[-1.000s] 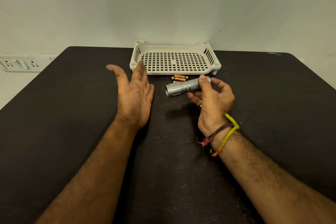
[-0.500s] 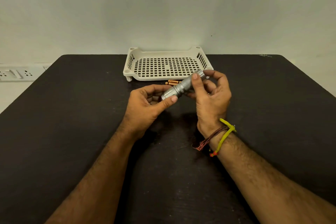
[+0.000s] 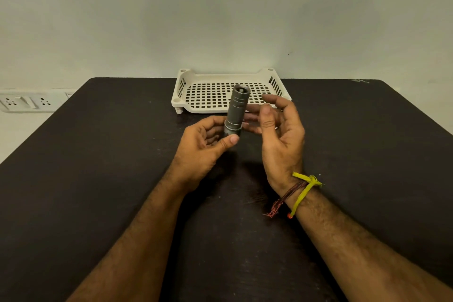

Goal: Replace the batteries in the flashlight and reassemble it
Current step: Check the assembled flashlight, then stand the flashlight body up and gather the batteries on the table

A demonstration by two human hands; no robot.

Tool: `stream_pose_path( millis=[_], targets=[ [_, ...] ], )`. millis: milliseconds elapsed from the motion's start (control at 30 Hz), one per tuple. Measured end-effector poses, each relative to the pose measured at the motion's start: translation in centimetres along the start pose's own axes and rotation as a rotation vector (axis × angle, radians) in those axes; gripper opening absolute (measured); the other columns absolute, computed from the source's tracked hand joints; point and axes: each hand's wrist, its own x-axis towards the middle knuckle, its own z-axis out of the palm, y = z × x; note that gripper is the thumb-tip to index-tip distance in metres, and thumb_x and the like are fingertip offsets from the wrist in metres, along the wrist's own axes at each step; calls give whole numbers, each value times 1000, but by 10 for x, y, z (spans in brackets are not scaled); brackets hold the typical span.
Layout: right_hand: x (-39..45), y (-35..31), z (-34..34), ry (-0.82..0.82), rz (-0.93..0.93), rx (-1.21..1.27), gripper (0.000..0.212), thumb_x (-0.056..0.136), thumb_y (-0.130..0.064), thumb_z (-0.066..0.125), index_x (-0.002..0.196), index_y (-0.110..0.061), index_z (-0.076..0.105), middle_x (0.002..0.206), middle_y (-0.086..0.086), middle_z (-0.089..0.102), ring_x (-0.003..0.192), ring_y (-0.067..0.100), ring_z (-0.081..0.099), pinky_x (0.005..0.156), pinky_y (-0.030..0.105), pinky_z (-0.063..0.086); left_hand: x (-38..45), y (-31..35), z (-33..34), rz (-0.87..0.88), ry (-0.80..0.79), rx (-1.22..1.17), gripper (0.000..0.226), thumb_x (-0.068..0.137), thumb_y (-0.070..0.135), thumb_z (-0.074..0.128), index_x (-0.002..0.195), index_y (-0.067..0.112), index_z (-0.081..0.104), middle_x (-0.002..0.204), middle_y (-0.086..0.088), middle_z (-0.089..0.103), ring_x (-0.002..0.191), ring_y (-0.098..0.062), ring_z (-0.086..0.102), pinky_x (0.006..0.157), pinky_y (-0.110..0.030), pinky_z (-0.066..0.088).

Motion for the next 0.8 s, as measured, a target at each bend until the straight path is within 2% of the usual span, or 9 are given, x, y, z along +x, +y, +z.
stream_pose_path(
  millis=[100, 200, 300, 367, 500, 533, 600, 667, 800],
  targets=[
    [1, 4, 0, -14, 132, -3, 12, 103, -13, 52, 107, -8, 63, 96, 11, 74, 85, 20, 75, 70, 29, 61, 0, 0, -1, 4, -18, -91, 36, 84, -1, 69, 117, 14, 64, 113, -7, 74, 109, -20, 70, 91, -26, 55],
    [3, 8, -2, 14, 121, -51, 10, 103, -14, 54, 101, -13, 64, 88, 6, 74, 78, 18, 73, 60, 30, 61, 1, -4, 0, 23, -10, -57, 37, 86, 0, 69, 120, 13, 63, 114, -5, 74, 111, -18, 69, 96, -29, 53],
    [5, 15, -6, 33, 76, -179, 8, 101, -18, 58, 95, -21, 63, 79, 2, 70, 67, 11, 67, 49, 26, 54, 4, -9, 0, 31, 89, -1, 39, 87, 4, 70, 124, 10, 60, 119, -4, 72, 115, -15, 66, 103, -35, 50],
    [6, 19, -7, 12, 82, -269, 10, 100, -22, 59, 91, -25, 63, 75, 0, 69, 63, 8, 64, 48, 26, 53, 5, -9, -4, 40, 206, 27, 39, 88, 7, 71, 125, 11, 59, 120, -2, 71, 115, -10, 65, 102, -33, 51],
    [7, 27, -4, -93, 82, -464, 11, 97, -30, 60, 87, -26, 64, 67, -1, 68, 60, 7, 62, 56, 35, 55, 7, -10, -27, 119, 437, 316, 34, 89, 17, 72, 119, 19, 58, 104, 20, 67, 101, 13, 62, 88, -7, 47],
    [8, 28, -3, -116, 86, -509, 12, 97, -31, 60, 86, -27, 64, 66, -1, 68, 59, 8, 62, 57, 36, 56, 7, -10, -36, 121, 470, 384, 33, 89, 19, 72, 118, 23, 57, 100, 25, 65, 96, 16, 61, 84, -5, 45],
    [11, 29, 0, -144, 102, -604, 14, 96, -31, 60, 85, -24, 65, 66, -1, 68, 62, 15, 65, 64, 41, 59, 6, -12, -51, 72, 518, 470, 34, 90, 23, 71, 120, 26, 55, 101, 25, 60, 93, 12, 59, 85, -11, 43],
    [13, 28, 3, -168, 95, -734, 17, 95, -31, 61, 87, -18, 66, 72, 3, 71, 70, 24, 68, 70, 44, 57, 3, -13, -62, 29, 586, 512, 35, 90, 24, 71, 122, 24, 56, 104, 19, 60, 99, 1, 58, 88, -19, 43],
    [11, 25, 9, -270, 6, -1059, 21, 96, -36, 59, 92, -16, 66, 89, 8, 73, 88, 31, 68, 75, 40, 54, 1, -17, -76, -21, 729, 592, 34, 88, 26, 73, 118, 17, 61, 110, 4, 67, 102, -10, 59, 89, -26, 45]
  ],
)
